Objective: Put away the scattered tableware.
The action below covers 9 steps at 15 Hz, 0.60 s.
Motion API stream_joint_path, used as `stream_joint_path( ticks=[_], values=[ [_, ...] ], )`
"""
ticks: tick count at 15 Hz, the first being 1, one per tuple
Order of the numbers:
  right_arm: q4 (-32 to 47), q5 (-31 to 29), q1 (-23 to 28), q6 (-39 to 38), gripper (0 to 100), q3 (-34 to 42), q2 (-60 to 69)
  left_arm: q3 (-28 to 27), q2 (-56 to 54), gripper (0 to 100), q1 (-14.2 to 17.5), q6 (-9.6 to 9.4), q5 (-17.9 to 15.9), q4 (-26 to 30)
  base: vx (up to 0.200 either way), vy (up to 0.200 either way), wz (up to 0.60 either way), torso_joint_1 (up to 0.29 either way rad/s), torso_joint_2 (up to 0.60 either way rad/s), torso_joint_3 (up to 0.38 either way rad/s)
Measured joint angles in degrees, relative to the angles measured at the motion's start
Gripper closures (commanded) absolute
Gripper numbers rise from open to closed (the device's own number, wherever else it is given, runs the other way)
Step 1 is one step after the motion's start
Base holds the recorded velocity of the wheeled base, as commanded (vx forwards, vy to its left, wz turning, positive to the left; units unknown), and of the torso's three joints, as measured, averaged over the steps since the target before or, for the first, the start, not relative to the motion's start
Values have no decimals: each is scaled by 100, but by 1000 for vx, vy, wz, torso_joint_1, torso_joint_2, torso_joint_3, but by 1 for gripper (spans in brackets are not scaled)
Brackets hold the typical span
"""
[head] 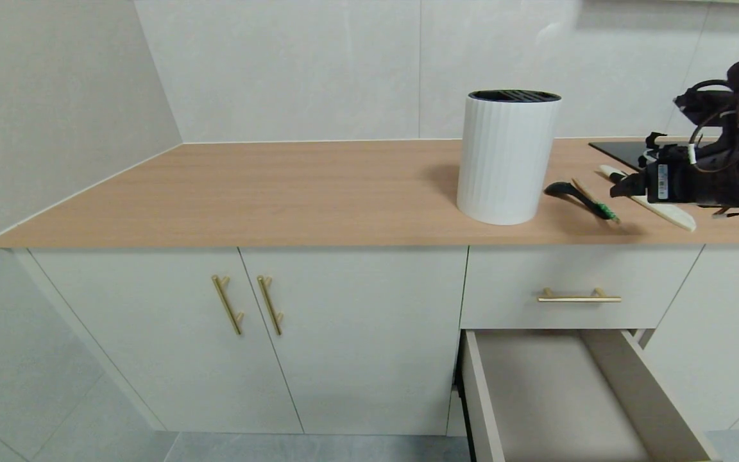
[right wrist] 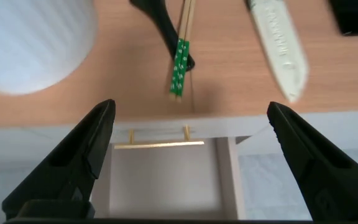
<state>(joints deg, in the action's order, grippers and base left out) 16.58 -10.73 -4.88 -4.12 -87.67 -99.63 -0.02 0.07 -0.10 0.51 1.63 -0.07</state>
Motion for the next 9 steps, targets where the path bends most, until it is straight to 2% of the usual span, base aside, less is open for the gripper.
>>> stream_joint_path(
  ticks=[3, 9],
  values=[
    [-13, -345, -11, -154, 0, -310, -577, -2, 0, 0, 0, 0, 0, 2, 0, 0, 0, 0, 0, 0],
    [-30, -378, -29, -389, 0, -651, -1151, -5, 0, 0, -1, 4, 2, 2, 0, 0, 0, 0, 0, 0]
  ],
)
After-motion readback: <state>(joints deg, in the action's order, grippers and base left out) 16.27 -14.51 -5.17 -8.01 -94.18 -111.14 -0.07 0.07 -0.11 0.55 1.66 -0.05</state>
